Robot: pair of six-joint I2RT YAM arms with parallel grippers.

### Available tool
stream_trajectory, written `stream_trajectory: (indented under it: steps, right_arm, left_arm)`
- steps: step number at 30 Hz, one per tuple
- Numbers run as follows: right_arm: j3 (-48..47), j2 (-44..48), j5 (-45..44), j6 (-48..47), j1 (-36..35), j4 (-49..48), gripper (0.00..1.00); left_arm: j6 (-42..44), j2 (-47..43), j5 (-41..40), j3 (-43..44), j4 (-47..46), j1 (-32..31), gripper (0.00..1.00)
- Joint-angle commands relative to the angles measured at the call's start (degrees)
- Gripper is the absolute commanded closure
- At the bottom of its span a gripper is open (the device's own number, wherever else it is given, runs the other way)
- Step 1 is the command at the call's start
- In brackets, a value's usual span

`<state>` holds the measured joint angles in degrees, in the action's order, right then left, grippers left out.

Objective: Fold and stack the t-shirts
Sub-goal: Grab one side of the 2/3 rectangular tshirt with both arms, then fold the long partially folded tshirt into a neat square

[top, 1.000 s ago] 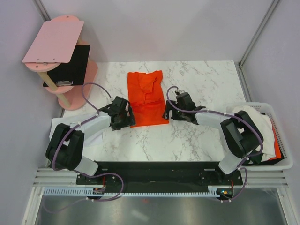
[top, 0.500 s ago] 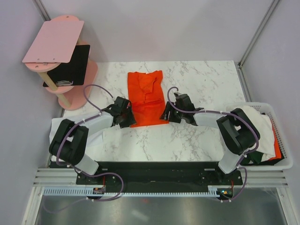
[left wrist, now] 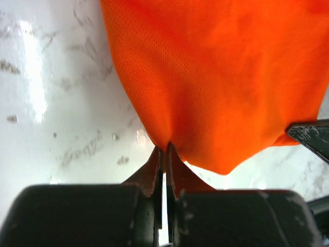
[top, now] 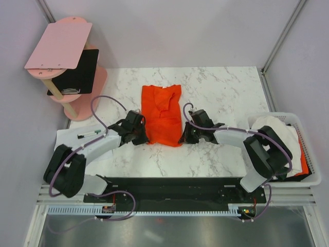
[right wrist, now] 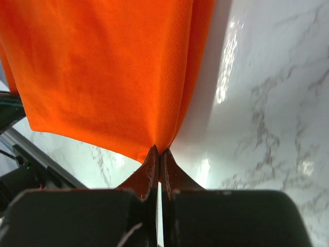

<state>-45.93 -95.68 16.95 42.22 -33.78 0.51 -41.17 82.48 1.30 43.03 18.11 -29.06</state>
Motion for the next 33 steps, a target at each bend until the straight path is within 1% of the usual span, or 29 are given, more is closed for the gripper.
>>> stream_trajectory:
  steps: [1, 2, 6, 8, 9, 11, 13, 15, 16, 20, 22, 25, 28, 33]
  right_arm:
    - [2.8, 8.1, 0.9, -0.3, -1.6, 4.2, 1.0]
    - [3.0, 10.5, 1.2, -0.3, -1.9, 5.4, 1.0]
    - [4.4, 17.1, -0.3, -0.6, -3.1, 7.9, 1.0]
    - [4.2, 20.7, -1.8, -0.9, -3.4, 9.1, 1.0]
    - [3.7, 21.6, -4.4, -2.1, -3.4, 9.7, 1.0]
    - [1.3, 22.7, -7.0, -3.4, -3.4, 11.2, 1.0]
    - [-1.9, 22.7, -10.7, -5.4, -3.2, 11.8, 1.0]
    - [-4.7, 20.9, -12.2, -7.1, -3.3, 12.0, 1.0]
    - [-7.7, 19.9, -13.2, -8.5, -3.1, 12.1, 1.0]
    - [-14.9, 12.6, -14.4, -11.3, -2.3, 12.4, 1.0]
    - [-18.8, 8.8, -14.8, -12.3, -1.4, 12.5, 0.99]
    - [-23.7, 4.6, -14.9, -13.9, -0.1, 12.2, 0.99]
    - [-28.1, -2.2, -14.8, -15.6, 1.3, 12.1, 0.99]
    - [-33.0, -7.6, -14.0, -16.5, 4.3, 11.3, 0.98]
  left_arm:
    - [-3.4, -10.8, -2.5, -1.1, 7.5, -2.4, 0.98]
    - [-3.7, -14.1, -2.4, -1.2, 8.3, -3.2, 0.98]
    - [-3.7, -19.4, -2.9, 0.7, 14.1, -3.7, 0.98]
    - [-3.0, -20.3, -4.1, 2.2, 17.3, -3.7, 0.98]
    - [-2.4, -20.3, -4.9, 4.2, 18.3, -3.7, 0.98]
    - [-1.4, -19.7, -6.8, 6.4, 20.0, -3.7, 0.98]
    - [-0.1, -17.7, -8.8, 10.6, 20.8, -3.6, 0.98]
    - [1.3, -15.8, -10.2, 15.0, 21.6, -3.5, 0.98]
    - [1.8, -13.9, -10.7, 16.5, 21.5, -3.2, 0.98]
    - [3.7, -8.0, -11.1, 24.7, 21.5, -1.0, 0.98]
    - [5.0, -5.3, -11.0, 27.2, 21.3, 0.0, 0.98]
    - [6.7, -0.3, -10.6, 31.4, 20.6, 1.6, 0.98]
    - [8.5, 4.6, -9.2, 35.4, 19.6, 3.6, 0.98]
    - [11.6, 13.3, -7.4, 43.2, 19.1, 6.6, 0.98]
